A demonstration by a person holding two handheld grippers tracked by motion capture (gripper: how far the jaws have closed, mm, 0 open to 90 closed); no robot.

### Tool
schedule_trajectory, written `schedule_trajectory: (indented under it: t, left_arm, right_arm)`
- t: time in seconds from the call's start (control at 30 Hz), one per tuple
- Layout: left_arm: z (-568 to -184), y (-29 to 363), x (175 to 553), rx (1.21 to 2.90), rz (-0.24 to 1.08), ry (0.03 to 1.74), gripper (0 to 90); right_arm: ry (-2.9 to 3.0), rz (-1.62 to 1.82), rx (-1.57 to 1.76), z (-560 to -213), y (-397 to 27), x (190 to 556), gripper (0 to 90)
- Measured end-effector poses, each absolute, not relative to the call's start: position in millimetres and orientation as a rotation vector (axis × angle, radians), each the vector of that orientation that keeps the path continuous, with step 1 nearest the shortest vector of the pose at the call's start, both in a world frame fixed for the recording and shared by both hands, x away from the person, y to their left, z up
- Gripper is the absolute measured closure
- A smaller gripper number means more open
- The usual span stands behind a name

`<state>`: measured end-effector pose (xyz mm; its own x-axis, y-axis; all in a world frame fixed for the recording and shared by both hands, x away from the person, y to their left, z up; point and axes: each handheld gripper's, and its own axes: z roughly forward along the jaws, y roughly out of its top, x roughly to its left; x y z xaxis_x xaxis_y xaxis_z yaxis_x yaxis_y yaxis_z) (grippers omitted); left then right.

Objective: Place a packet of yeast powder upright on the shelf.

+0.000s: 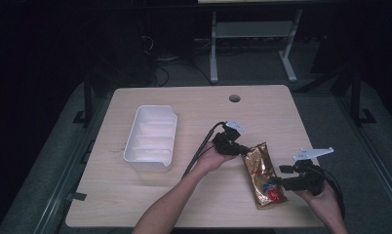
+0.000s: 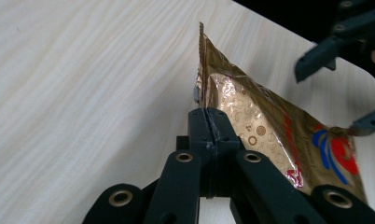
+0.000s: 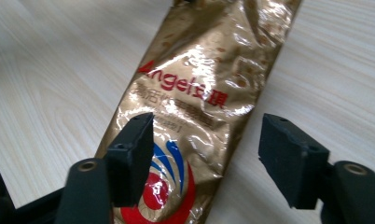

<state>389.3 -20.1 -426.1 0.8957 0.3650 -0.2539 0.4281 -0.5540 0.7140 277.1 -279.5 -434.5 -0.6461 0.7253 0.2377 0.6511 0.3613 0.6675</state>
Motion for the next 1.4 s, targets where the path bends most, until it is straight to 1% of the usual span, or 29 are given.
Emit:
schedule_trajectory:
  t: [0.2,0.27,0.67,0.83,0.97,1.0,1.03,1.07,1.1,1.17,1.2,1.23,1.27,1.3,1.4]
  left_arm:
    - [-408,-12,384,2.194,-0.063,0.523,90.0]
    - [-397,-9,380,2.190,-0.045,0.498,90.0]
    - [-365,-2,368,2.184,0.019,0.414,90.0]
    - [-357,-3,364,2.184,0.029,0.373,90.0]
    - [-352,-5,360,2.189,0.040,0.344,90.0]
    - [-351,-5,359,2.195,0.046,0.340,90.0]
    - [-351,-5,359,2.196,0.051,0.338,90.0]
    - [-351,-5,359,2.195,0.049,0.341,90.0]
    - [-351,-5,360,2.193,0.047,0.342,90.0]
    - [-352,-5,360,2.193,0.047,0.345,90.0]
    - [-352,-5,361,2.194,0.050,0.343,90.0]
    - [-352,-6,361,2.193,0.052,0.346,90.0]
    - [-353,-6,361,2.198,0.060,0.348,90.0]
    - [-353,-6,361,2.201,0.061,0.351,90.0]
    - [-355,-5,362,2.203,0.070,0.364,89.6]
  right_arm:
    - [2.537,1.175,1.256,-428,-276,287,28.0]
    - [2.551,1.180,1.242,-425,-273,295,26.5]
    - [2.613,1.313,1.189,-421,-261,330,26.1]
    - [2.626,1.367,1.148,-419,-256,339,25.9]
    - [2.655,1.474,1.133,-423,-255,345,26.0]
    - [2.675,1.524,1.116,-424,-256,346,33.2]
    - [2.675,1.524,1.116,-424,-256,346,33.2]
    - [2.684,1.541,1.103,-424,-256,346,37.5]
    - [2.687,1.550,1.091,-423,-256,346,39.7]
    - [2.693,1.555,1.068,-422,-256,345,50.9]
    - [2.699,1.565,1.067,-421,-257,344,54.2]
    - [2.696,1.562,1.067,-421,-257,344,55.6]
    - [2.697,1.550,1.058,-421,-257,343,60.3]
    - [2.697,1.550,1.058,-421,-257,343,60.3]
    - [2.704,1.551,1.058,-420,-258,343,66.3]
